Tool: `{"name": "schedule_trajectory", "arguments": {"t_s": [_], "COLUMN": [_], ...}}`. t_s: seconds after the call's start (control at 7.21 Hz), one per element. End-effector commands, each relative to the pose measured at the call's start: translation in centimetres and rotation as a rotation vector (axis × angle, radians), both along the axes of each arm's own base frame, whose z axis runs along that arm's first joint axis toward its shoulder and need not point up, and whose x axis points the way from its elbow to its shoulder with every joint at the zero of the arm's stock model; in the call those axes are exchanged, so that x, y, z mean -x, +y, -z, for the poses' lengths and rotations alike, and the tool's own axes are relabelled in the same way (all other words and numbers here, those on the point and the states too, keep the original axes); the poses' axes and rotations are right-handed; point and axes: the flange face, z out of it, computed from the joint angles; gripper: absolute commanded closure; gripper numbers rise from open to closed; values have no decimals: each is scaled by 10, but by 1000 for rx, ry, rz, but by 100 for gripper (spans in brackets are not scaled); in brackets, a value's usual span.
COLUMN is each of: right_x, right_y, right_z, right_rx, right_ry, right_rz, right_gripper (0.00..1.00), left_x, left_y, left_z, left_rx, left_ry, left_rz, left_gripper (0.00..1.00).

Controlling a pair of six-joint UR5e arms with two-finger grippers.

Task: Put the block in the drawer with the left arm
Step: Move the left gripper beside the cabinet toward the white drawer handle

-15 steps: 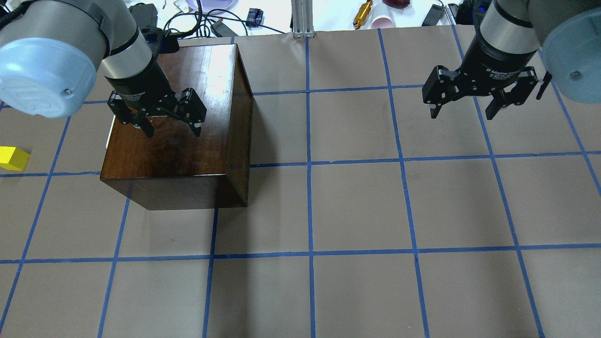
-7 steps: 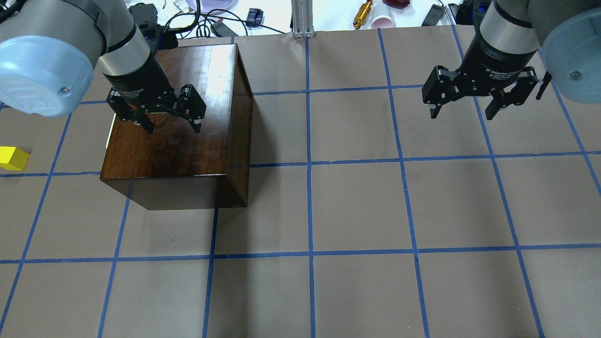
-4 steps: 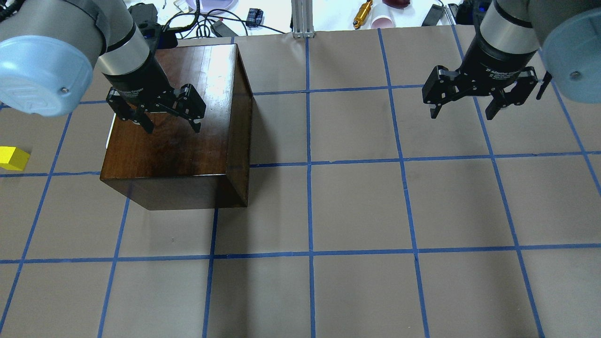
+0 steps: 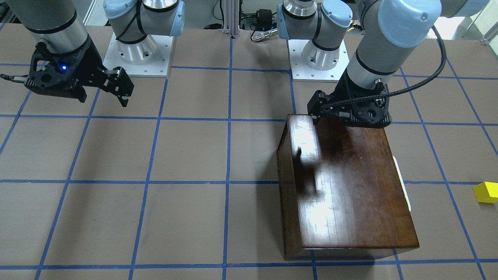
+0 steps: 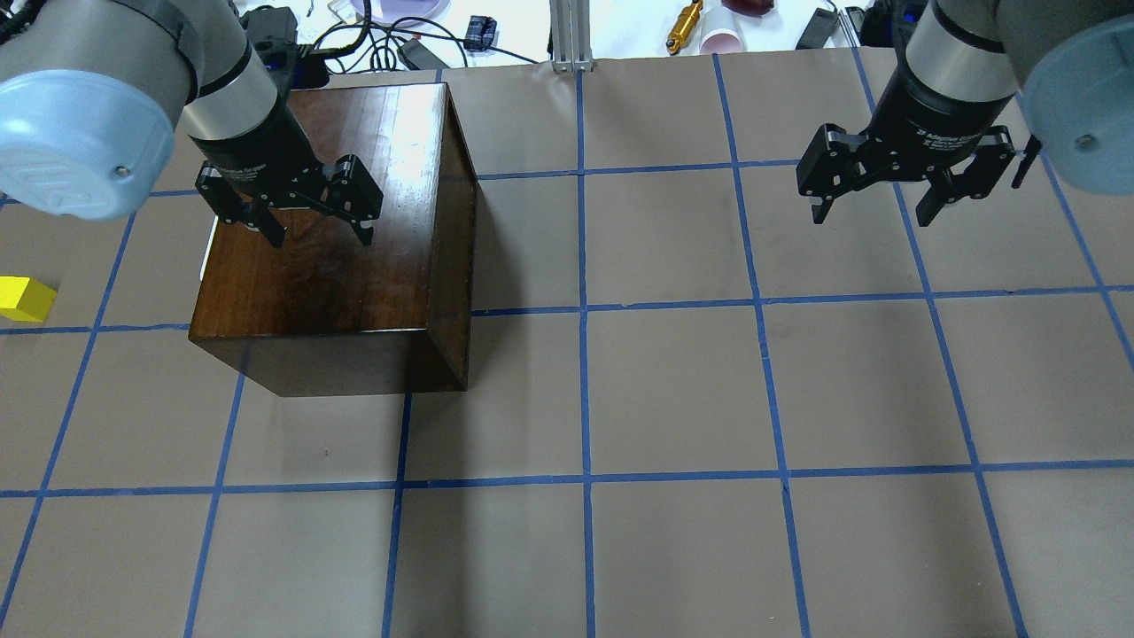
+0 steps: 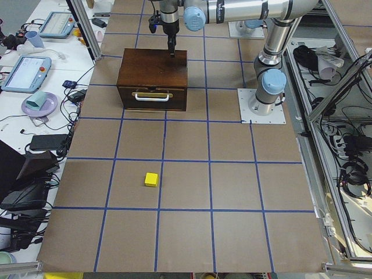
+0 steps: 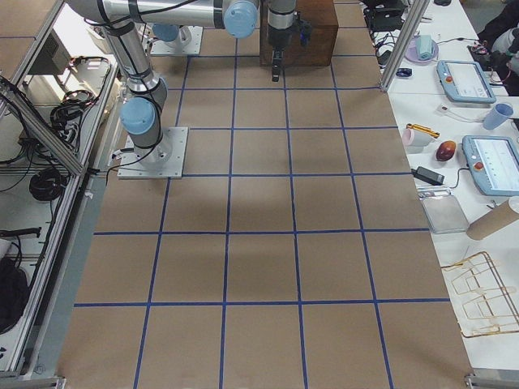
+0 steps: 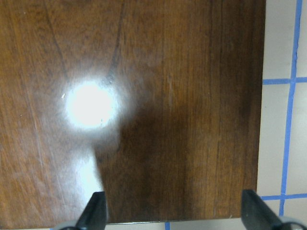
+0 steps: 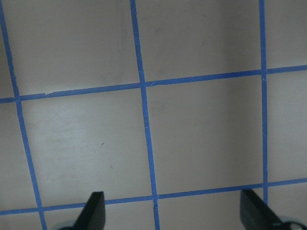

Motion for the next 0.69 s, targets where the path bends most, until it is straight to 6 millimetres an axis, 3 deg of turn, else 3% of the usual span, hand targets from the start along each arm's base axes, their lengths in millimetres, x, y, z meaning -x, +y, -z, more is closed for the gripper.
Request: {"name": "schedule_trajectory", "arguments": {"t_s": [0.0,0.55], "right_x": [0,0], "right_y": [0,0], "right_z": [0,0], "right_rx": [0,0], "right_ry": [0,0], "right_rz": [0,0], "right_gripper": [0,0], "left_x": [-8,-85], "left_y": [-6,-26], "left_z": [-4,-21], "left_rx": [25,62], "left_ry": [-1,37], "left_rz": [-13,-77], "left_gripper": [0,0]}}
